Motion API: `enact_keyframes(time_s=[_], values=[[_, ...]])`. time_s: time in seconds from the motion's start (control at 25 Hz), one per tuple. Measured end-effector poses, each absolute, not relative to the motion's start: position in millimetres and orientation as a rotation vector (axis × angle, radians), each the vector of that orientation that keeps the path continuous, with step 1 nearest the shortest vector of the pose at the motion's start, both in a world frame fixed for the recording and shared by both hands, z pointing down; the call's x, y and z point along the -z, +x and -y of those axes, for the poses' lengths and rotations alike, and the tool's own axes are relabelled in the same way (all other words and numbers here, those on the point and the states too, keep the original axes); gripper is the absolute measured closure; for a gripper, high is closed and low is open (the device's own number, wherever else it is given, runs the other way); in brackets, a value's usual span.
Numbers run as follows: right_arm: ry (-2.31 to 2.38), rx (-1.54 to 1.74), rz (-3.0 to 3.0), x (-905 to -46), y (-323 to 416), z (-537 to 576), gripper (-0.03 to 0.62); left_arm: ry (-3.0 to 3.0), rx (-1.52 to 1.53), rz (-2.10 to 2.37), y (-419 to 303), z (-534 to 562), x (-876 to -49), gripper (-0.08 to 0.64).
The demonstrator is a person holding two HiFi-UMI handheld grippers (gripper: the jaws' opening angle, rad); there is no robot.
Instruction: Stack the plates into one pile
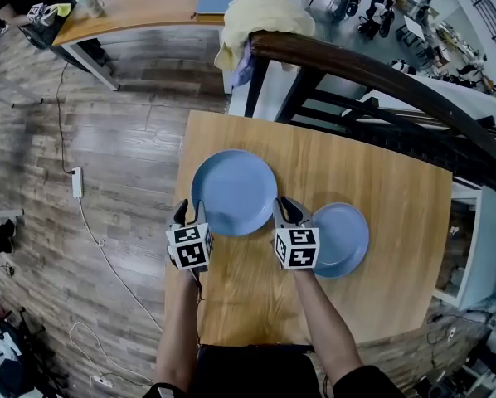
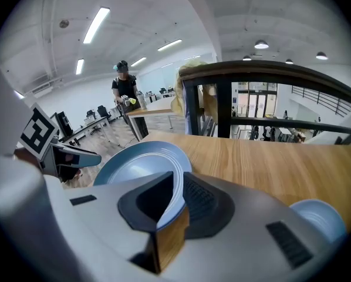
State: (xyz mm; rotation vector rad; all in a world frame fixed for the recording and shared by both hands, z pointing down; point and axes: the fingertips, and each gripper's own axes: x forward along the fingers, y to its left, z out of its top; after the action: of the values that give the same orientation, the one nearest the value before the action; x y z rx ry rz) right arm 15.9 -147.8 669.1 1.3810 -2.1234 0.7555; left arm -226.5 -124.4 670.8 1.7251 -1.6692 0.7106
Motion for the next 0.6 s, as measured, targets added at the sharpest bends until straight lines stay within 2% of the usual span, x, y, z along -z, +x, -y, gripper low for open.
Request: enact_keyframes(time_s=[0.12, 0.4, 0.6], values=[[1.380, -0.735, 2.158, -653, 13, 141, 0.535, 1.746, -0.662, 1.696, -225, 117, -653, 0.482], [1.410, -0.701, 2.218, -616, 8, 118, 0.548, 1.818, -0.509, 1.727, -217, 97, -608, 0.534], [1.458, -0.660, 2.265, -585, 10, 95, 0.552, 1.890, -0.425, 1.728, -206, 78, -570, 0.537]])
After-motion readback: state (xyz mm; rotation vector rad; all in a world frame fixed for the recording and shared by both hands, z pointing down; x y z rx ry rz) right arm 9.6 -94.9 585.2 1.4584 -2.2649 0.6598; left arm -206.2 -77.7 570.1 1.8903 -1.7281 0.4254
